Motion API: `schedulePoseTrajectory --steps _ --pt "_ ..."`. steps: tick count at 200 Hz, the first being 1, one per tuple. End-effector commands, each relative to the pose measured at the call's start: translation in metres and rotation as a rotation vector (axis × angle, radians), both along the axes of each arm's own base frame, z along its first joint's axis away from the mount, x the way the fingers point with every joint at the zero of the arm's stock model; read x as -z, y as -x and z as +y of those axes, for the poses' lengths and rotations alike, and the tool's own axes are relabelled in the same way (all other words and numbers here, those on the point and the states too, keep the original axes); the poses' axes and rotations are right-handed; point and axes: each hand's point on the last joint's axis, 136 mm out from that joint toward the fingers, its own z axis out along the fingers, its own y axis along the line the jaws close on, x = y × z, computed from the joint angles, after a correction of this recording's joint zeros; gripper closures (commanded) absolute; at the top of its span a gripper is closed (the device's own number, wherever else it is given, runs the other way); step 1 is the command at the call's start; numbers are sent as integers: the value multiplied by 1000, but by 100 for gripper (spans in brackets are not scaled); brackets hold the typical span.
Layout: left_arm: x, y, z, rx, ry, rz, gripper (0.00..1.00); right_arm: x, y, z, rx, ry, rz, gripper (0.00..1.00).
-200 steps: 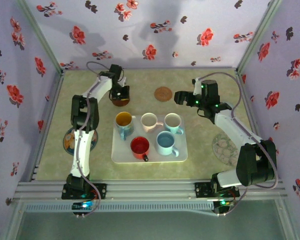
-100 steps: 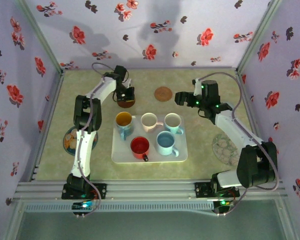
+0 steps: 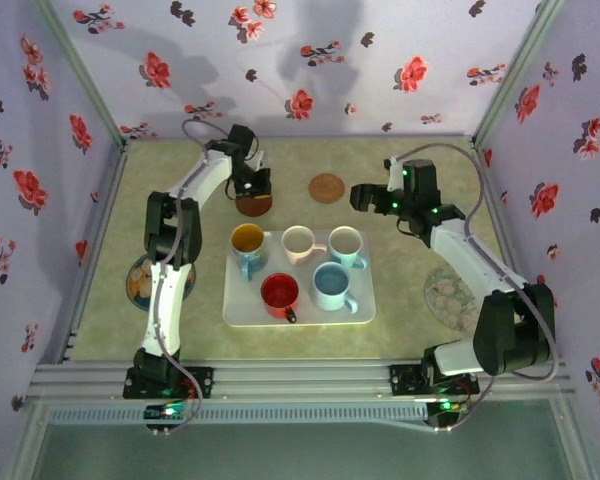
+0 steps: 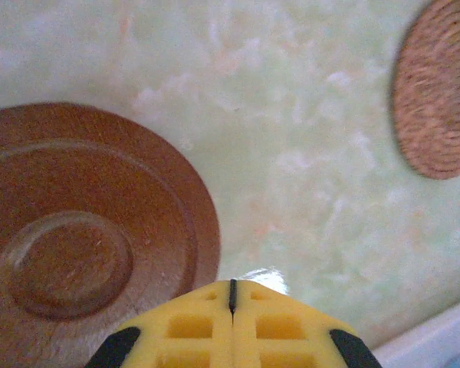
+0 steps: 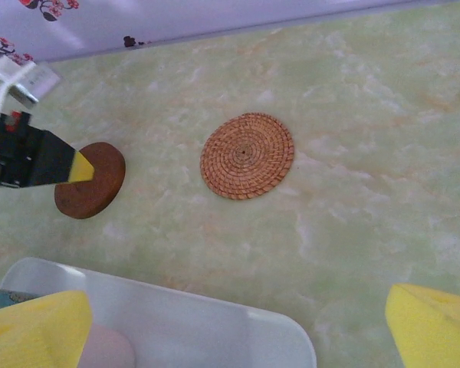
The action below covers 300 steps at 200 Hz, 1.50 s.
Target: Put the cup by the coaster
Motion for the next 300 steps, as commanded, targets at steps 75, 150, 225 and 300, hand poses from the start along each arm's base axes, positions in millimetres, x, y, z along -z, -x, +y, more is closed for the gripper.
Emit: schedulePoseTrajectory --steps 75,150,225,300 --pt "-122 17 28 -82 -30 -254 98 4 -32 13 -33 62 95 14" --pt "-134 41 60 -103 -88 -273 97 43 -77 30 -13 140 233 44" --pt "-135 63 81 -136 -104 -269 96 90 -118 55 -21 173 309 79" --pt "-114 69 89 -147 -116 -239 96 141 -149 82 -31 216 375 100"
